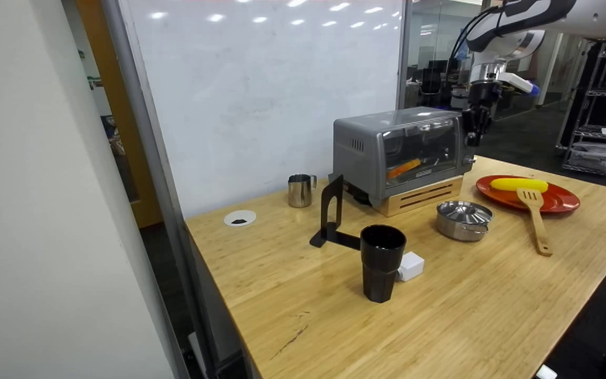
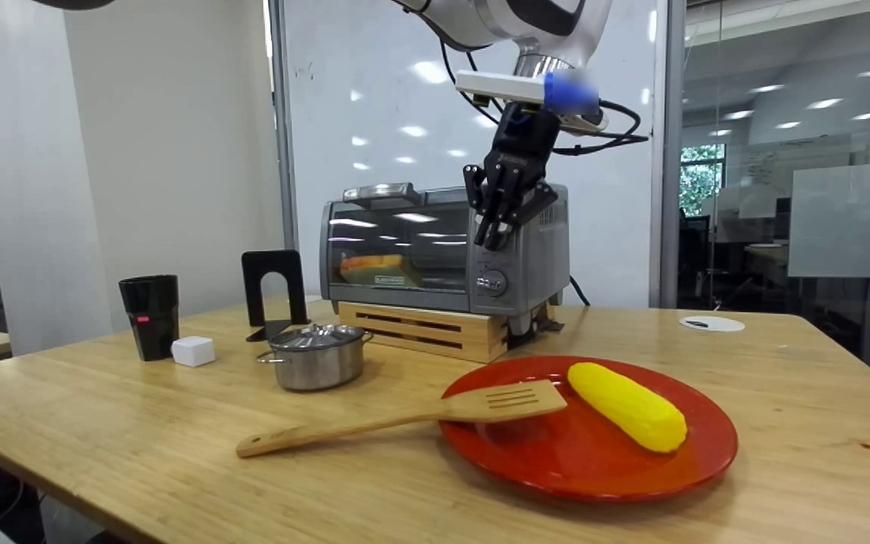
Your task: Turn the top knob on the microwave to the left
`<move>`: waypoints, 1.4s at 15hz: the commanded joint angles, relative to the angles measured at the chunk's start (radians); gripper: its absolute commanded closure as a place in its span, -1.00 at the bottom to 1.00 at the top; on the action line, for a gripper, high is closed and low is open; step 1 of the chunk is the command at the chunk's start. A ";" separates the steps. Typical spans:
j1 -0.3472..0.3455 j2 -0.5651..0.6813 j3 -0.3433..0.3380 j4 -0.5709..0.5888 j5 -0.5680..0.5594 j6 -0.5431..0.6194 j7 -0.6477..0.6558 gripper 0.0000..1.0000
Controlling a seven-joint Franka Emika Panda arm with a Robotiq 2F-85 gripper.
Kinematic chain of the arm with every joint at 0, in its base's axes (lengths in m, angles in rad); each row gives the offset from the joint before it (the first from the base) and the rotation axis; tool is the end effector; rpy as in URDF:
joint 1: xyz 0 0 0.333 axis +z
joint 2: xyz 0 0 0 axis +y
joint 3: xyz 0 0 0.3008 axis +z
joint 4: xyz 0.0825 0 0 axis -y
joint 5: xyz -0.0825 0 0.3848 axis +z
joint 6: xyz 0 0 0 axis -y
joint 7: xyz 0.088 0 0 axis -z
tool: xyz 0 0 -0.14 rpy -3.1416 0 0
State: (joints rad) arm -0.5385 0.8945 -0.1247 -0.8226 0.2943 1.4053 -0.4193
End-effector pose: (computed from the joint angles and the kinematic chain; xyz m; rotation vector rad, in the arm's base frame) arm 0.6133 -0.3811 0.3272 -2.7928 0.2930 0.2362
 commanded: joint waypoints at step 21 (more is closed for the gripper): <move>0.206 -0.469 -0.053 -0.846 -0.718 0.880 -0.178 -0.18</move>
State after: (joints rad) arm -0.3489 0.5524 -0.1536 -1.4766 -0.3703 2.1665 -0.5860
